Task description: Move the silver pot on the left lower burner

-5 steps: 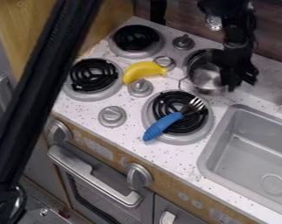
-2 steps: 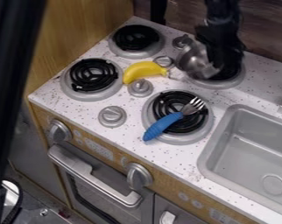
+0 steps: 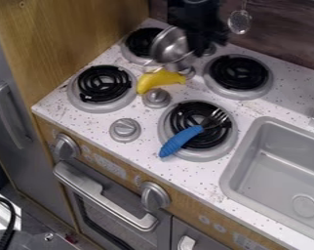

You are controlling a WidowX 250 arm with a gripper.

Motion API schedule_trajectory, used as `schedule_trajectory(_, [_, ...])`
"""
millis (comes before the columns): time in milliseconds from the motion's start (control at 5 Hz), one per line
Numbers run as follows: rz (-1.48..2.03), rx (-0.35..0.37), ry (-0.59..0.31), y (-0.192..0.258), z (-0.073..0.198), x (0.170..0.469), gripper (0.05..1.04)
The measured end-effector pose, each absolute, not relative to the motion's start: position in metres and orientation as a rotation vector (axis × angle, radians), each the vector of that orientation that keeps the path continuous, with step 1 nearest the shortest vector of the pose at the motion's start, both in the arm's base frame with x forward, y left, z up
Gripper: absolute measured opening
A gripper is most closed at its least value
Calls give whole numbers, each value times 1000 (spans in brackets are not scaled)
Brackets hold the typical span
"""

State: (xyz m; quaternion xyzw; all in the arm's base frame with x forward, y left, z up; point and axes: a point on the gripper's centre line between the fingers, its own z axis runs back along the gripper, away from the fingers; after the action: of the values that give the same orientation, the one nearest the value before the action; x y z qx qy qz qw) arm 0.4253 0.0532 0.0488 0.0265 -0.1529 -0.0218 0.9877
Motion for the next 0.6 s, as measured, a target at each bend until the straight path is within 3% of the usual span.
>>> schedule_trajectory(400, [124, 110, -260, 115, 43, 406, 57])
schedule_trajectory(600, [176, 149, -216, 133, 26, 401, 57])
